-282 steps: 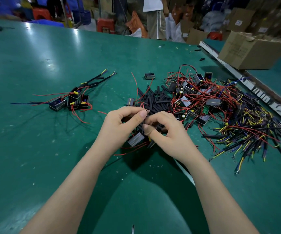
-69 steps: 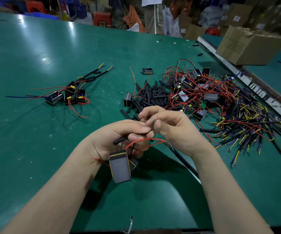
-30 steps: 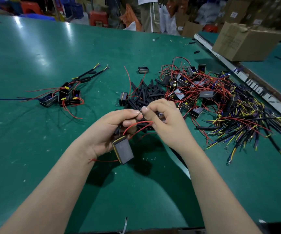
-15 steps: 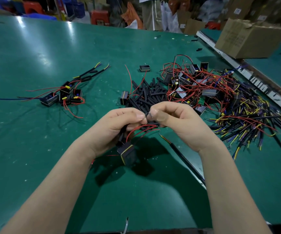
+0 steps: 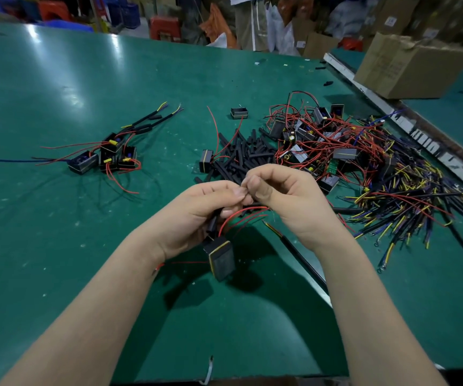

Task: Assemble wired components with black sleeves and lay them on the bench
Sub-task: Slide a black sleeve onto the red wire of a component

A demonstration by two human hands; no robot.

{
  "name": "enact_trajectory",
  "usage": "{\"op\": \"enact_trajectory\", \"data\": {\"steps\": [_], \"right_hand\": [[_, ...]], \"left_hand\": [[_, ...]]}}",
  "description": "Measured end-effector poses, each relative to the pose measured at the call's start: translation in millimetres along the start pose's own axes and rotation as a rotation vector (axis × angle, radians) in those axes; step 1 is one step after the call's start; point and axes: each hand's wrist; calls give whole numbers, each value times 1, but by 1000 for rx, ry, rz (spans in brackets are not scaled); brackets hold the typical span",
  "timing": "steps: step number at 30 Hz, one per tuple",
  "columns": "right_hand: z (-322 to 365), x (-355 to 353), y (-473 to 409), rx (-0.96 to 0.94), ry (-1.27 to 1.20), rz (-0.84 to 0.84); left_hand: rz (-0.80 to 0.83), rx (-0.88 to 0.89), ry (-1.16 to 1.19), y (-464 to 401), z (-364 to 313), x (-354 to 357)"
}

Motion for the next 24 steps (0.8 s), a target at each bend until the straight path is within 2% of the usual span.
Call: {"op": "enact_trajectory", "data": {"steps": [4, 10, 13, 16, 20, 24], "right_hand": [[-5, 3, -2, 48, 140, -58], [-20, 11, -5, 90, 566, -208], [-21, 10, -5, 184, 482, -202], [-19, 6, -5, 195, 396, -215], [-16, 4, -6, 50, 332, -176], [-11, 0, -4, -42, 149, -7]], "left_hand": [[-51, 27, -70, -1, -1, -1], [-281, 174, -464, -7, 5, -2], [-299, 186, -503, -7, 6, -1], [-313, 175, -482, -7, 7, 1], [-305, 141, -382, -8, 4, 1], [-185, 34, -124, -3, -3, -4]]}}
Point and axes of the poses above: each hand's wrist, its own y-axis away from the middle knuckle, its own x-axis out of the palm, z = x × y, and after that the axes turned 6 degrees about -z, right-handed
